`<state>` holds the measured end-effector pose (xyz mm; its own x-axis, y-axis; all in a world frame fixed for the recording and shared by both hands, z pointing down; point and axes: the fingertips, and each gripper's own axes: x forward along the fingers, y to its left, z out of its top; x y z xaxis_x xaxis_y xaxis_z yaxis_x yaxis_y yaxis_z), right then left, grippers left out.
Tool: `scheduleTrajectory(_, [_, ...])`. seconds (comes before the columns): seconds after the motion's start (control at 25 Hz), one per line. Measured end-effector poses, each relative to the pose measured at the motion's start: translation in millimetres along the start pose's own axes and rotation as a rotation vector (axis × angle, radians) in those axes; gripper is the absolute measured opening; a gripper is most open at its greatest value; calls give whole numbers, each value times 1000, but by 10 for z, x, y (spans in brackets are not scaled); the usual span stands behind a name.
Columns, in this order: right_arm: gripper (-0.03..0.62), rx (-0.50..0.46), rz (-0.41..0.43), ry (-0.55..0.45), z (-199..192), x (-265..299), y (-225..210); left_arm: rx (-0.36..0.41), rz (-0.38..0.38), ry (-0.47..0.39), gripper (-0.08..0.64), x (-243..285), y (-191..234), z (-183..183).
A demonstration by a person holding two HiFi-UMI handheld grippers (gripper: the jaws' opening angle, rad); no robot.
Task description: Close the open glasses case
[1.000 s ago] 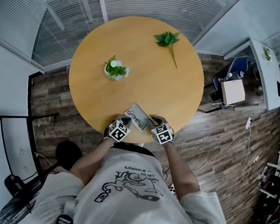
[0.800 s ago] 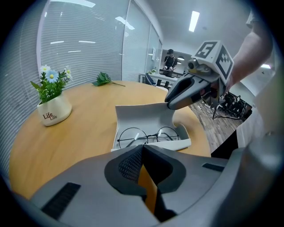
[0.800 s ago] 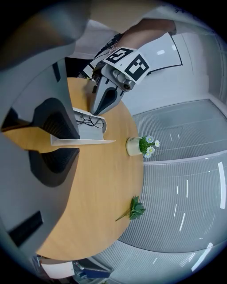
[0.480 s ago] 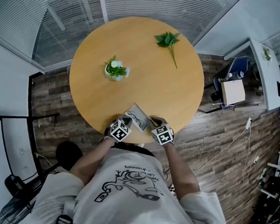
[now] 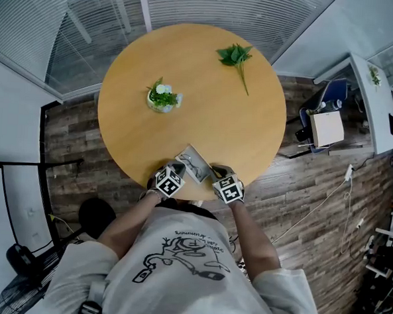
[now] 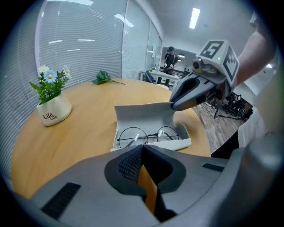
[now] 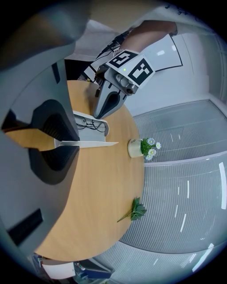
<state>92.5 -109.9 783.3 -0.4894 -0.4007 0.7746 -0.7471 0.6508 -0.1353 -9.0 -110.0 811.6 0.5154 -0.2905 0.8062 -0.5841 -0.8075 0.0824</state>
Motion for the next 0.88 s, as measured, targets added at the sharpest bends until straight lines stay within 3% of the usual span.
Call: scheduleTrajectory(0.88, [55,-31,1,-12,-10,-14,132,-25,-5,12,20,16,-8,4])
